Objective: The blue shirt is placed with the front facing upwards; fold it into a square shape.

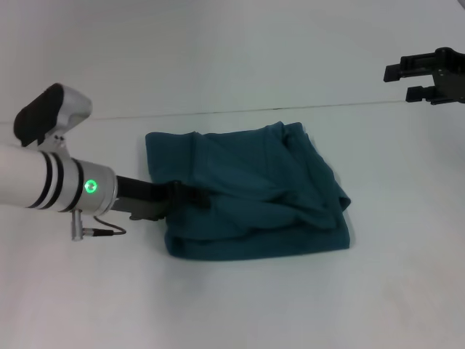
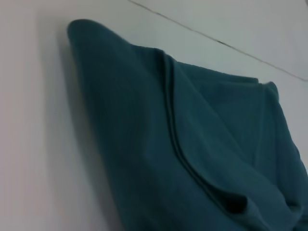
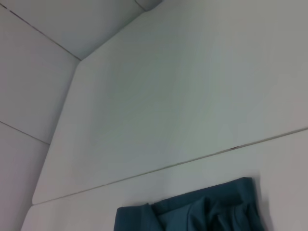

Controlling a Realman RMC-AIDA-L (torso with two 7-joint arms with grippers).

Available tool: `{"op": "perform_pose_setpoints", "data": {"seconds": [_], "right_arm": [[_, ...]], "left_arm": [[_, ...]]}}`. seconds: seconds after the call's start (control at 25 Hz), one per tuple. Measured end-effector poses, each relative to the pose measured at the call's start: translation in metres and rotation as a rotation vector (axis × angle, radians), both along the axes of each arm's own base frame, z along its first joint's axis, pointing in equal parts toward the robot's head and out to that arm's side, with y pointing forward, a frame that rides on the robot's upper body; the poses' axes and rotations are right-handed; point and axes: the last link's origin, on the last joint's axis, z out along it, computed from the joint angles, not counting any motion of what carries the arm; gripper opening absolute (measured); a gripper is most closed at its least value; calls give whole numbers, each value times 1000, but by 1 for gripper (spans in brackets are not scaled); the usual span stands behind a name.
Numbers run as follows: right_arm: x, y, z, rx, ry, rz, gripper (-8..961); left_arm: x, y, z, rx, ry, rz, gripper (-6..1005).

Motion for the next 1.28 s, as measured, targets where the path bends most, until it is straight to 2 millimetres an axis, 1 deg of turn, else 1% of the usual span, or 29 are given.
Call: {"op": "perform_pose_setpoints", "data": {"seconds": [0.08,0.32,0.76,0.92,1.08,1.16,1.28], "right_arm": [[0,0,-1,-2,2,2,764],[-1,0,-1,-2,5,5,764],[3,-2,-2,-2,3,0,764],[4,-2,-2,-1,3,-1,764],[5,-3,-2,-1,2,-4,764],[6,-3,-2,0,2,-5,764],[6,-3,-2,0,0,-4,764]], "left_arm": [[2,0,-1,-6,9,-10,763],[4,0,-4,-12,12,-16,536],[14,-11,-9,-61,-26,-54,295],[14,-19,-11,-102,-46,-60,115],[5,-33,-4,-130,-71,-54,98],[-5,-42,4,-134,-82,-38,90],[-27,-57,18,-134,-88,8,89]]}}
